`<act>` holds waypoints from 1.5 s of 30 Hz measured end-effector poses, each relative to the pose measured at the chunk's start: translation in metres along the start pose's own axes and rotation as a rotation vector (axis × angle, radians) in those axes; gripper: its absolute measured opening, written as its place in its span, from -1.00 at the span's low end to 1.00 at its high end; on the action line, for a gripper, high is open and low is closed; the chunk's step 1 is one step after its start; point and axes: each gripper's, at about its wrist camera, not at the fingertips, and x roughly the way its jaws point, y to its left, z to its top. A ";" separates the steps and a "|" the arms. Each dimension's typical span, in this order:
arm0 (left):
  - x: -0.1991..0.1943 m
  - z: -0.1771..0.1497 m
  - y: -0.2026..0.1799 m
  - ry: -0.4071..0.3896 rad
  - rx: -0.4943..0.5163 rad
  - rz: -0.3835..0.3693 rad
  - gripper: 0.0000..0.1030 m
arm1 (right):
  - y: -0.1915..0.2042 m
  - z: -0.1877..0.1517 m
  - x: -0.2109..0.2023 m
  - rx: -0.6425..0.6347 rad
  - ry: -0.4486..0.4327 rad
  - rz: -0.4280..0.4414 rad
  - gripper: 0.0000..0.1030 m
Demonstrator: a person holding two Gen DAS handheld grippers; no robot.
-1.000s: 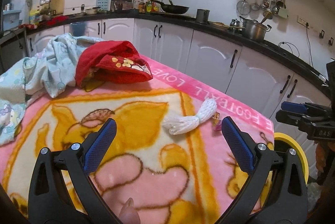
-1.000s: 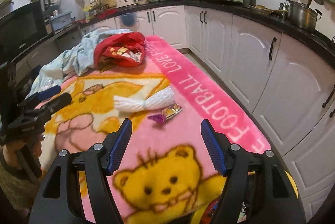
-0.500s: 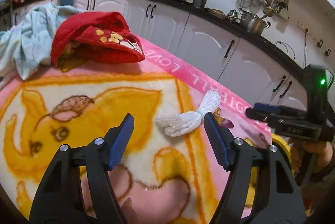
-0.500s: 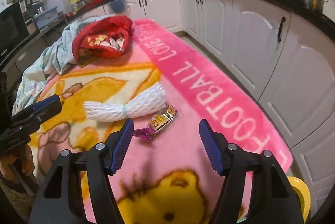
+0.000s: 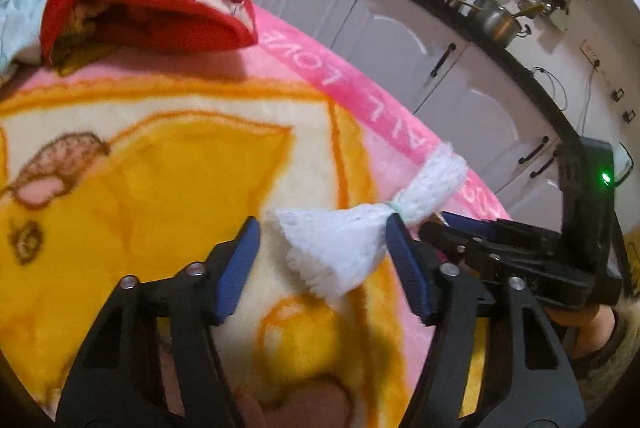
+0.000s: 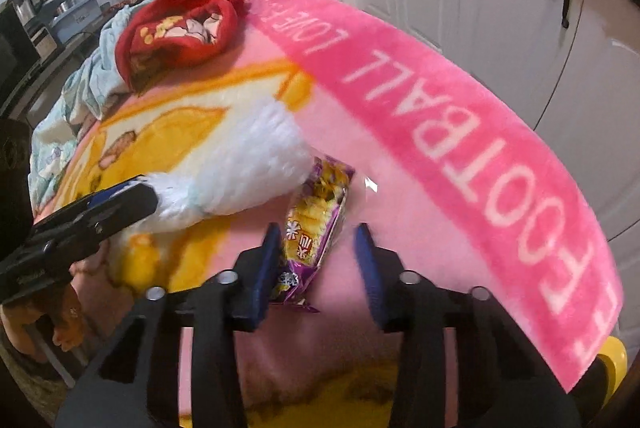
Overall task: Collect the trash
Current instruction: 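Grasp the white foam mesh net with the left tool while the right tool grasps the purple snack packet, then carry the mesh net and purple packet over the yellow bin and open both tools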
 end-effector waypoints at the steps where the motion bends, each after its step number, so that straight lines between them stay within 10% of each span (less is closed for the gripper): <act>1: 0.003 -0.002 0.001 0.008 -0.006 -0.005 -0.27 | 0.000 -0.002 -0.001 -0.009 -0.007 -0.007 -0.42; 9: 0.002 -0.013 -0.004 0.023 0.023 -0.008 -0.82 | 0.002 -0.016 -0.009 -0.066 -0.014 -0.018 -0.63; 27: -0.047 -0.065 -0.059 -0.022 0.142 0.025 -0.86 | 0.004 -0.081 -0.083 -0.147 -0.083 -0.019 -0.69; 45: -0.078 -0.073 -0.174 -0.125 0.262 -0.092 -0.86 | -0.061 -0.133 -0.192 -0.023 -0.223 -0.023 -0.69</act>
